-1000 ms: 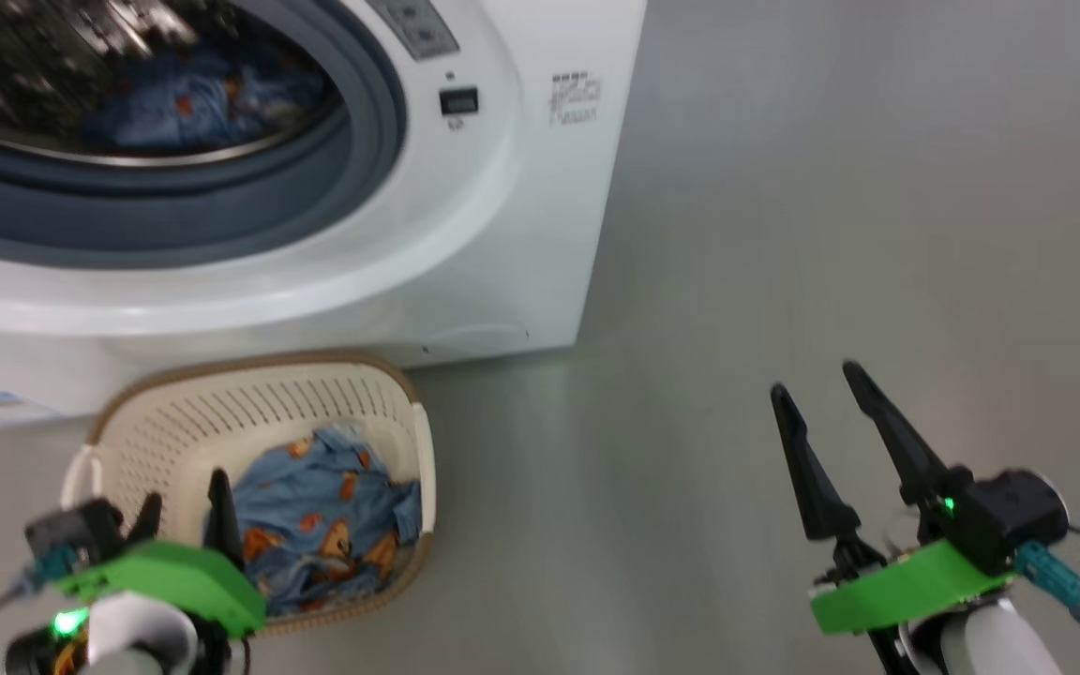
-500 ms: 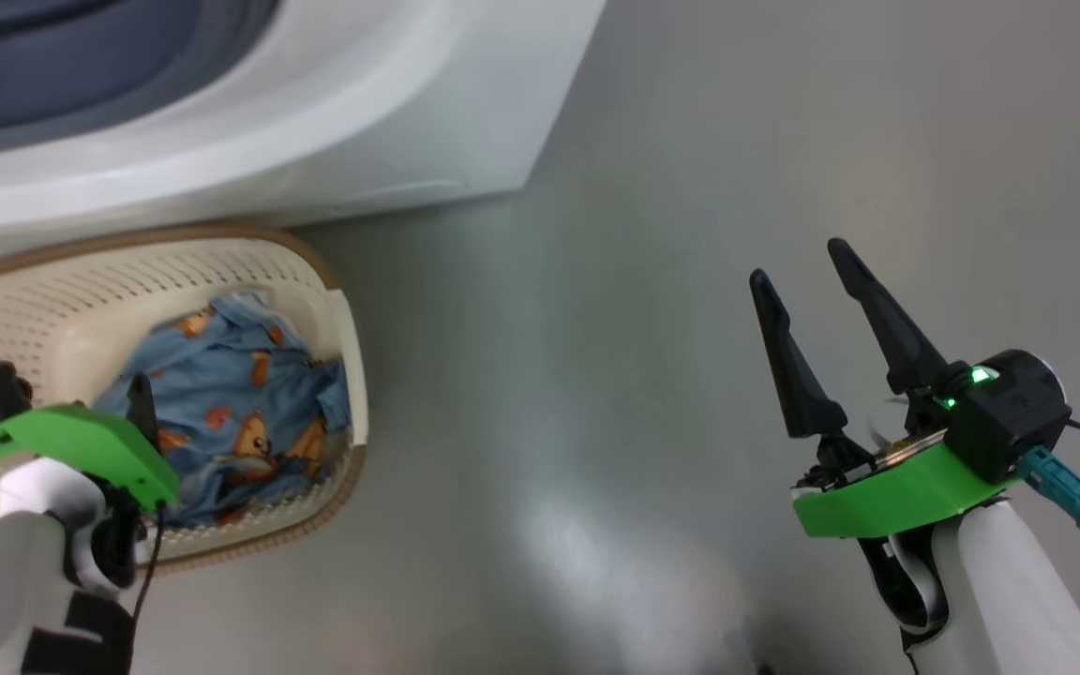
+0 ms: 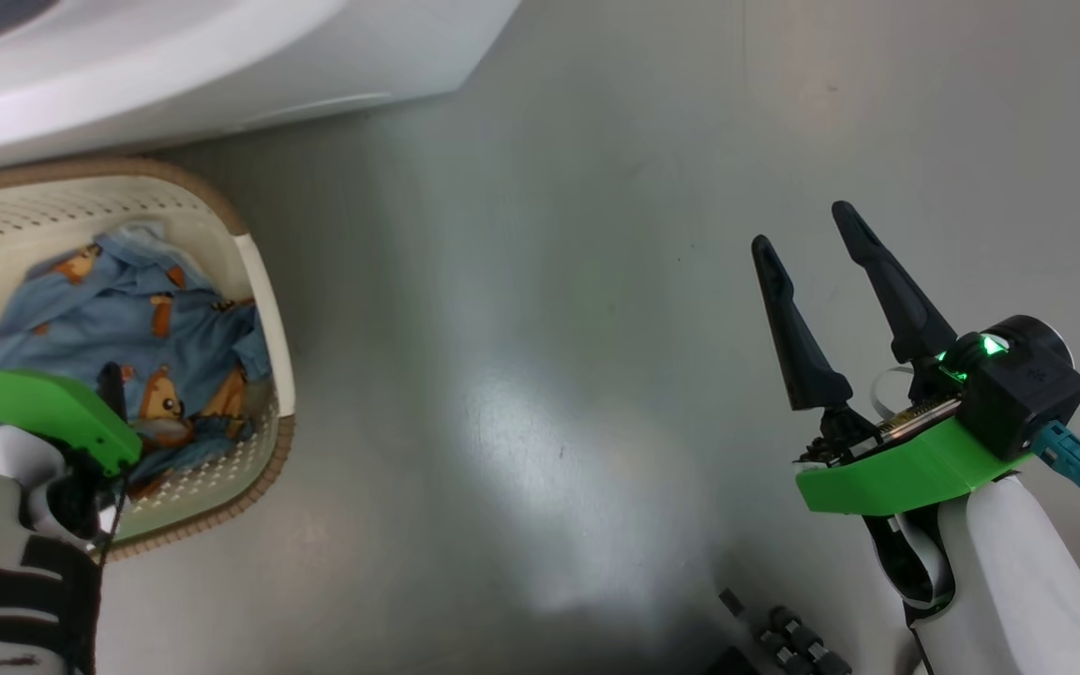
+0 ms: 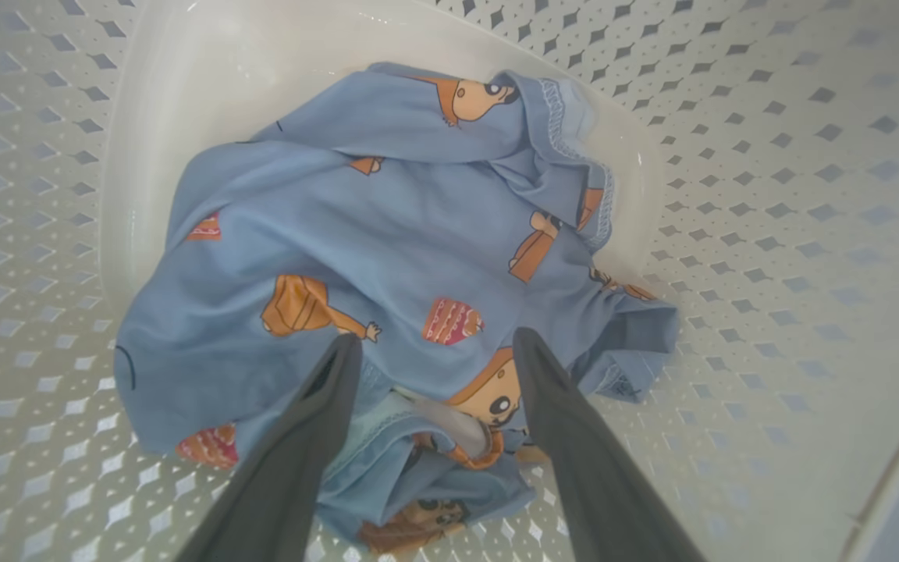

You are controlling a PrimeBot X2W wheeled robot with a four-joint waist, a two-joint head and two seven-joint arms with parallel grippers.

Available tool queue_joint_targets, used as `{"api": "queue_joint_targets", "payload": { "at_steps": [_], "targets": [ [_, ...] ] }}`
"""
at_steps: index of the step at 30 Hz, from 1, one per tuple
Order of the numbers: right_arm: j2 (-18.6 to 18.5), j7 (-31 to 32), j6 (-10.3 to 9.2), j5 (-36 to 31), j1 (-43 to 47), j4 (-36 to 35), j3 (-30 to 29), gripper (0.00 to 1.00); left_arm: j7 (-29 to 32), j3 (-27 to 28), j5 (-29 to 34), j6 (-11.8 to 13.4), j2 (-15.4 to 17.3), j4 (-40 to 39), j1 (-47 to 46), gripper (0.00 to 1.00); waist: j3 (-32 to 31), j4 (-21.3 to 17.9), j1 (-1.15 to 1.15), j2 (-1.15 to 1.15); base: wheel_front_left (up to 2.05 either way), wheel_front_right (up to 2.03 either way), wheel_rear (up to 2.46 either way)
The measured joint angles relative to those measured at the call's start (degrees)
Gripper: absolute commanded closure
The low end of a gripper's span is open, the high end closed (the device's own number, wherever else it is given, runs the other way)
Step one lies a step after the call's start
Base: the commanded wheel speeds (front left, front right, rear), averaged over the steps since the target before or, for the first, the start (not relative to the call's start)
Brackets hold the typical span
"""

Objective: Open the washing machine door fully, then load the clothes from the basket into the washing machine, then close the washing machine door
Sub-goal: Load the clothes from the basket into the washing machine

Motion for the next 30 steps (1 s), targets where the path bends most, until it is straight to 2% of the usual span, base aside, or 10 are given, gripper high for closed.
{"api": "queue_joint_targets", "payload": {
  "at_steps": [12, 30],
  "targets": [
    [-0.04, 0.00, 0.00, 0.43, -0.43, -0.60, 0.13, 0.00, -2.10, 0.67, -0.89, -1.02, 1.13, 6.83, -6.02, 0.00, 4.55, -1.64, 0.00, 0.00, 0.00, 0.00, 0.00],
    [-0.53, 0.00, 0.00, 0.43, -0.87, -2.00, -0.60, 0.00, -3.60, 0.66, -2.54, -1.22, 1.72, 10.89, -11.28, 0.00, 8.27, -1.95, 0.00, 0.00, 0.00, 0.00, 0.00]
  ]
}}
